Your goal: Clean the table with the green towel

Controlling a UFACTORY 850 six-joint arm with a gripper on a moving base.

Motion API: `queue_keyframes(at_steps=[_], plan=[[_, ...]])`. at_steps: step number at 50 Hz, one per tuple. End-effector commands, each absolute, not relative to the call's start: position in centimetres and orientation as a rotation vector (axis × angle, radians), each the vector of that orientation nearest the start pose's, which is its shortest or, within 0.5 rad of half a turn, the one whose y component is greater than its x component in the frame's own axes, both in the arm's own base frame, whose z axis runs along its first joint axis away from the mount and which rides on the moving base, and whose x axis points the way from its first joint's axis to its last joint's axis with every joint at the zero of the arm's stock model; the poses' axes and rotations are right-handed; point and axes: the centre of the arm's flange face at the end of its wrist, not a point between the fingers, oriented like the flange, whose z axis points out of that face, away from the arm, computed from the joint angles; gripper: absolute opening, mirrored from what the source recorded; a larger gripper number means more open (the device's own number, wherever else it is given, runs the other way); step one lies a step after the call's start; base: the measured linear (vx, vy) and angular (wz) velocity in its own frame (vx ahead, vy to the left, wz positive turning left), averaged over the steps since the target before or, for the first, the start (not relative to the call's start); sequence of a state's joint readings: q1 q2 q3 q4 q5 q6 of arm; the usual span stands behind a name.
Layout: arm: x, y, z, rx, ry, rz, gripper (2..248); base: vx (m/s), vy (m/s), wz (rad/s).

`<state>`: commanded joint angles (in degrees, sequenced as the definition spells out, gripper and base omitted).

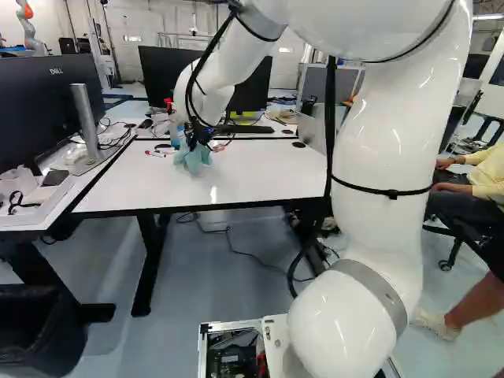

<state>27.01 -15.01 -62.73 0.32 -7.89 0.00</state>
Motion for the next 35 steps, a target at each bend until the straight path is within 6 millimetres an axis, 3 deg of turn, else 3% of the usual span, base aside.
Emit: queue_keyframes(at_steps=[2, 3, 7, 8, 12, 13, 18, 19, 23, 24, 28, 29, 35], plan=[[51.2, 26.11, 49.59, -2.735, -0.649, -0.989, 52, 0.0, 0.0, 0.0], [51.2, 26.11, 49.59, -2.735, -0.649, -0.989, 84, 0.0, 0.0, 0.0], [51.2, 26.11, 49.59, -2.735, -0.649, -0.989, 84, 0.0, 0.0, 0.0], [51.2, 26.11, 49.59, -2.735, -0.649, -0.989, 119, 0.0, 0.0, 0.0], [51.2, 26.11, 49.59, -2.735, -0.649, -0.989, 119, 0.0, 0.0, 0.0], [51.2, 26.11, 49.59, -2.735, -0.649, -0.989, 154, 0.0, 0.0, 0.0], [51.2, 26.11, 49.59, -2.735, -0.649, -0.989, 154, 0.0, 0.0, 0.0], [51.2, 26.11, 49.59, -2.735, -0.649, -0.989, 192, 0.0, 0.0, 0.0], [51.2, 26.11, 49.59, -2.735, -0.649, -0.989, 192, 0.0, 0.0, 0.0], [51.2, 26.11, 49.59, -2.735, -0.649, -0.989, 229, 0.0, 0.0, 0.0], [51.2, 26.11, 49.59, -2.735, -0.649, -0.989, 229, 0.0, 0.0, 0.0], [51.2, 26.11, 49.59, -2.735, -0.649, -0.989, 247, 0.0, 0.0, 0.0], [51.2, 26.11, 49.59, -2.735, -0.649, -0.989, 247, 0.0, 0.0, 0.0]])
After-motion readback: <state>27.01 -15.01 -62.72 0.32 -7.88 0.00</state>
